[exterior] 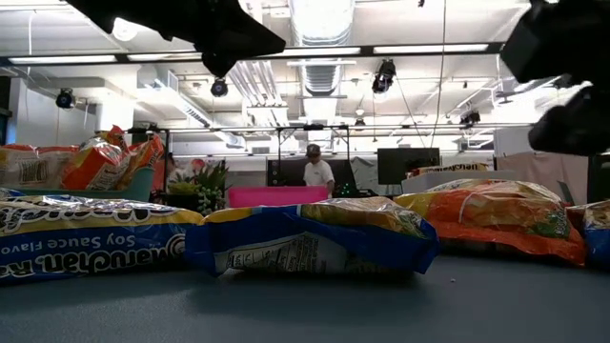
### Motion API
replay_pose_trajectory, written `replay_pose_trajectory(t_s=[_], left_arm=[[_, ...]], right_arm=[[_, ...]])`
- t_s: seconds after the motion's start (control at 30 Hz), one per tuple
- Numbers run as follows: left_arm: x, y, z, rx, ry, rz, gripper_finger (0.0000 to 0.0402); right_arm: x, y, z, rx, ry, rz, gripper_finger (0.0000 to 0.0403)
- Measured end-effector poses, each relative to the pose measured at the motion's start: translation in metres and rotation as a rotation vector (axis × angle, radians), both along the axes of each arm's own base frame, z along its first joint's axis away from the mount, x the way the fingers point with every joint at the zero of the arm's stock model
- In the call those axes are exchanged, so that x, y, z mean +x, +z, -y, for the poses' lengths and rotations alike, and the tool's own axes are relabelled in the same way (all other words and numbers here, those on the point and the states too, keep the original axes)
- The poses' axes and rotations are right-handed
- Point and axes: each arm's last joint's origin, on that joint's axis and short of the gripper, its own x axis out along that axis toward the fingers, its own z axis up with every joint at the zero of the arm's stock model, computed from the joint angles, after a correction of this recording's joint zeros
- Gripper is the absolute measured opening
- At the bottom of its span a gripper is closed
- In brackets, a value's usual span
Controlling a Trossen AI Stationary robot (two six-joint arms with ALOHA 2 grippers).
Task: Sort Maruchan noodles
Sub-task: Put the blue noodle pack into the red bin
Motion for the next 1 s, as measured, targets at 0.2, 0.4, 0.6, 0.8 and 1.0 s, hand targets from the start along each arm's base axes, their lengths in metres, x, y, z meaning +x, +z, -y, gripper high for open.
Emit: replay_pose_trajectory(t_s=[0.2, 0.4, 0.6, 0.8, 1.0], left_arm=[[0.0, 0.0, 0.0, -0.003, 0.001, 0.001, 0.0], [0.0, 0.0, 0.0, -0.009, 0.001, 0.0, 0.0], [0.003, -0.004, 0.001, -0.012, 0.003, -0.013, 0.0], [0.01, -0.012, 0.001, -0.045, 0.013, -0.013, 0.0], [0.026, -0.028, 0.003, -0.058, 0.02, -0.069, 0.0]], right_arm=[[0.006, -0.023, -0.005, -0.092, 0.004, -0.058, 0.0113], [0.012, -0.023, 0.006, -0.171, -0.02, 0.001, 0.0112], [0.02, -0.008, 0.041, -0.56, -0.149, 0.199, 0.0113], [0.022, 0.041, 0.056, -0.557, -0.212, 0.38, 0.0113], [-0.007, 0.061, 0.063, -0.42, -0.403, 0.344, 0.0113]])
